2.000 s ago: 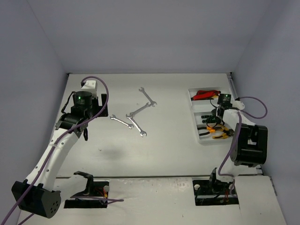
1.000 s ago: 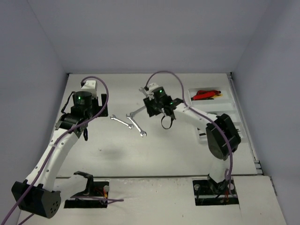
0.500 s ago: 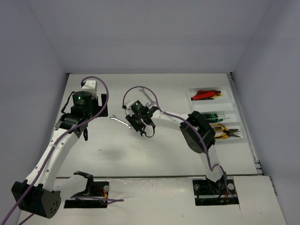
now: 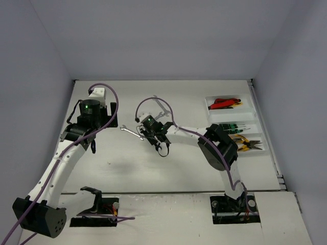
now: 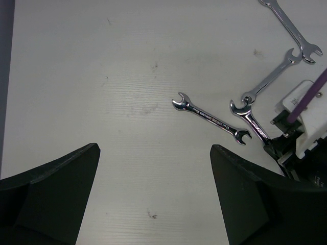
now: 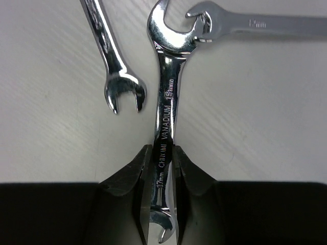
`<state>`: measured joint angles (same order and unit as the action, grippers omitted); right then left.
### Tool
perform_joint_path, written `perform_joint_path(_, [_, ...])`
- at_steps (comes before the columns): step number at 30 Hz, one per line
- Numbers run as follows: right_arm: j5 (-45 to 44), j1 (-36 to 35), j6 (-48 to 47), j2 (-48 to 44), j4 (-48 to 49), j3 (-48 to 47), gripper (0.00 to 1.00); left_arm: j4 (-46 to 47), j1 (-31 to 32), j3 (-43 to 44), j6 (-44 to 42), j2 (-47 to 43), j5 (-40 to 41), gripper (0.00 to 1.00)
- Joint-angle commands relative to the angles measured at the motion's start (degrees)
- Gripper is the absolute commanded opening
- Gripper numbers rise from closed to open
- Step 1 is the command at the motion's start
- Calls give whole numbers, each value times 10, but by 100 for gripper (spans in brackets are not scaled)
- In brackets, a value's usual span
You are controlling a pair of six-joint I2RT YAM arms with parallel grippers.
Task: Sort the tools into containers
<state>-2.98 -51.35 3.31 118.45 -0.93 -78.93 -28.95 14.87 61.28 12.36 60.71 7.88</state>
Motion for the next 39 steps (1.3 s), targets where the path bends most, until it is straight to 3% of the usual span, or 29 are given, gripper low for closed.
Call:
perform_joint_path(1, [-26, -9, 61, -60, -121, 99, 4, 18, 2, 13, -4, -4, -6, 87])
perform_joint_path(9, [-17, -18, 114, -157, -204, 189, 11, 19, 2, 13, -2, -5, -9, 87])
perform_joint_path(19, [-18, -11, 82, -103, -248, 111, 25, 18, 2, 12, -5, -2, -1, 87])
perform_joint_path(39, [24, 23, 59, -66, -258, 68, 25, 18, 2, 12, -5, -8, 1, 87])
